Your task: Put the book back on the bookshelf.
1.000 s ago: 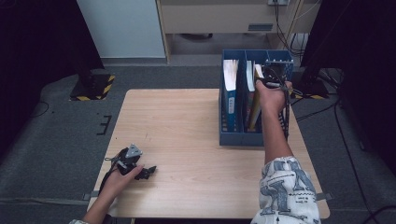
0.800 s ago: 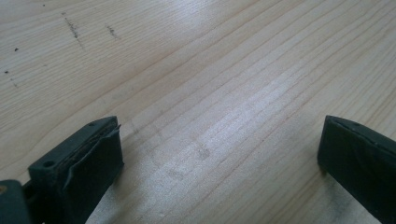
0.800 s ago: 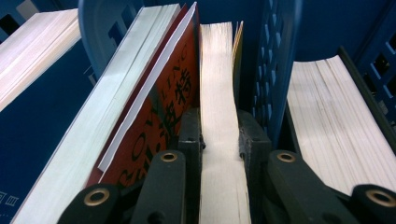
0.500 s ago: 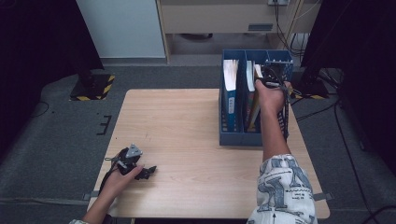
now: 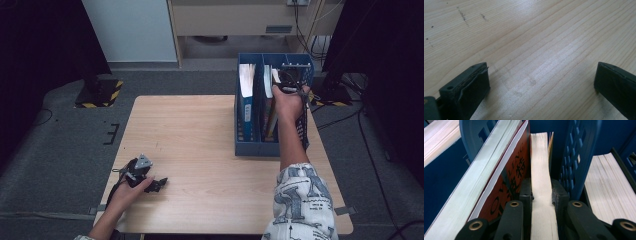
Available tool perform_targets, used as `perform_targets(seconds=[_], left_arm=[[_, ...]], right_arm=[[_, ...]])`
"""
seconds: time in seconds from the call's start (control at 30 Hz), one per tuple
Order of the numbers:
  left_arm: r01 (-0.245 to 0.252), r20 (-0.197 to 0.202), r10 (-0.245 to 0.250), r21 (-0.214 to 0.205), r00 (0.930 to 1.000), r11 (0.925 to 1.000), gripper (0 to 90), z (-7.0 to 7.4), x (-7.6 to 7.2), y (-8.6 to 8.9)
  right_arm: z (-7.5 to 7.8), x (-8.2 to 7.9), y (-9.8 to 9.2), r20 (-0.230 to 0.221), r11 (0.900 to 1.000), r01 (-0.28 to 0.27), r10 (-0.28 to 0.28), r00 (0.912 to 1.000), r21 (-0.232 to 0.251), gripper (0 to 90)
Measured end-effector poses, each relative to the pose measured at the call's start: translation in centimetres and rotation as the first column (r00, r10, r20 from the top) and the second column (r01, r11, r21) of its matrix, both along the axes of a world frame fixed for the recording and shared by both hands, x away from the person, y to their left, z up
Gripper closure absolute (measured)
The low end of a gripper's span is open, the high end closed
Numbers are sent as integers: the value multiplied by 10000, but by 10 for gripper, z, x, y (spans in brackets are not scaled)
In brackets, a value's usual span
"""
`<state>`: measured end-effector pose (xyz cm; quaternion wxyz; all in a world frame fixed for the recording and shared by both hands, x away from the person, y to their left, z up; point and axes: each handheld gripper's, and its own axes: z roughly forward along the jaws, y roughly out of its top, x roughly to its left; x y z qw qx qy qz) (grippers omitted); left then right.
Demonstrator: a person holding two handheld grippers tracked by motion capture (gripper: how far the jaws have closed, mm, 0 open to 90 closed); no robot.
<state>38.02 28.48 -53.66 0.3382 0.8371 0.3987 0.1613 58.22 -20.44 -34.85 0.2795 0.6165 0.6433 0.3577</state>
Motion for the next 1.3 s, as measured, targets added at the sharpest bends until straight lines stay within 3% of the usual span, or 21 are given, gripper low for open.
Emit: perform_targets(seconds=[0.63,1.3], left_arm=[[2,-6,-2,1,10000,10000,0,0,0,0],[-14,0,14,-12,10000,10000,0,0,0,-1]], right_arm=[[-1,-1,4,21,9997,-169,169,9999,-152,745],[2,-7,-3,78,9984,-329,326,9994,449,660]])
